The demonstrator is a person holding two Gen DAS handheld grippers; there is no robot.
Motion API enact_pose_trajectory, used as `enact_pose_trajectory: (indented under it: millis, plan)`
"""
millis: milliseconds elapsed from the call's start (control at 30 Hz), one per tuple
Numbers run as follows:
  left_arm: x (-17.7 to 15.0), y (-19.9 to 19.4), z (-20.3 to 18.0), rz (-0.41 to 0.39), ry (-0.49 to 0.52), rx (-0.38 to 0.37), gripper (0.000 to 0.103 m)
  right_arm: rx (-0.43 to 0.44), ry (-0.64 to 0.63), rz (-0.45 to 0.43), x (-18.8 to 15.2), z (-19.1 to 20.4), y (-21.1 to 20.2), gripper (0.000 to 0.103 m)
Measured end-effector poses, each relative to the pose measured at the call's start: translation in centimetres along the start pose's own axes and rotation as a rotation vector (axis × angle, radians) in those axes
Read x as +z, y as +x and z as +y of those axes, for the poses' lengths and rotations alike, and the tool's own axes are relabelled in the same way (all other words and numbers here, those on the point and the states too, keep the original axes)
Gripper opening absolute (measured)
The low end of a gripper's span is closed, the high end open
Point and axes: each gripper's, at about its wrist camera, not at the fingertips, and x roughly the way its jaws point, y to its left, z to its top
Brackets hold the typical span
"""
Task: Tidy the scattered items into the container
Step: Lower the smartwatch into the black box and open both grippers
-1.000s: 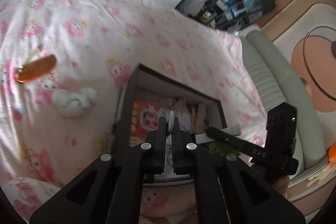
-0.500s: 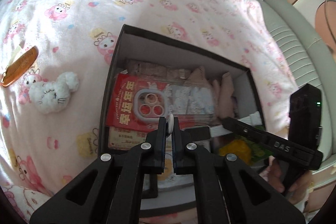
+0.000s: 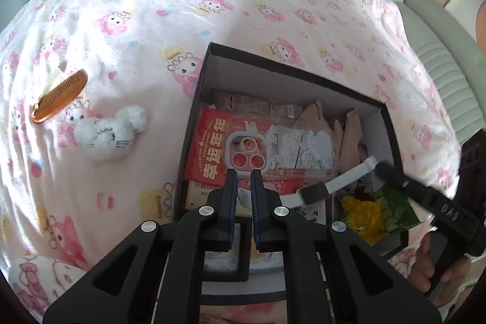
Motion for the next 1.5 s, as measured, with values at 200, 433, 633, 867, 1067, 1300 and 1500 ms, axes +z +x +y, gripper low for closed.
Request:
enact_pose_trajectory:
  millis: [200,433,633,867,1067,1300,1500]
  plan:
    - [-0.4,-0.3,-1.8,0.000,0.037,0.003,0.007,-0.076,-0.004,-0.070,0.5,-0.4,-1.3,0.045]
    - [1.1,-0.6,-0.1,-0.054,-0.048,0.094,0.007,-0.045,0.005,-0.032,0.7,-1.6,-1.1,0.045]
    - [-0.1,1.7,-2.6,0.114,0.079,-0.036,0.014,-0.042,-0.018,0.029,0.1,-1.0,0.2,0.045]
    - [-2.8,6.3,-5.8,0.287,0.171,-0.049,0.013,-0.113,-0.071,0.043,-0.4,-0.4,0.7,0.045]
    - [-1.0,7.1,-3.4,0.260,0.055,0.026,0.013,-0.135,-0.095,0.049,-0.6,-0.3,0.8,0.045]
    - [0.2,4.6,-2.9,0.169,0.060,-0.062,0.013,-0.117,-0.143,0.074,-0.6,0.9,1.1,0.045]
    - [0.7,7.4,-3.8,0.286,0.087,-0.147,0.013,-0.131,-0.279,0.153,1.0,3.7,3.1,0.045]
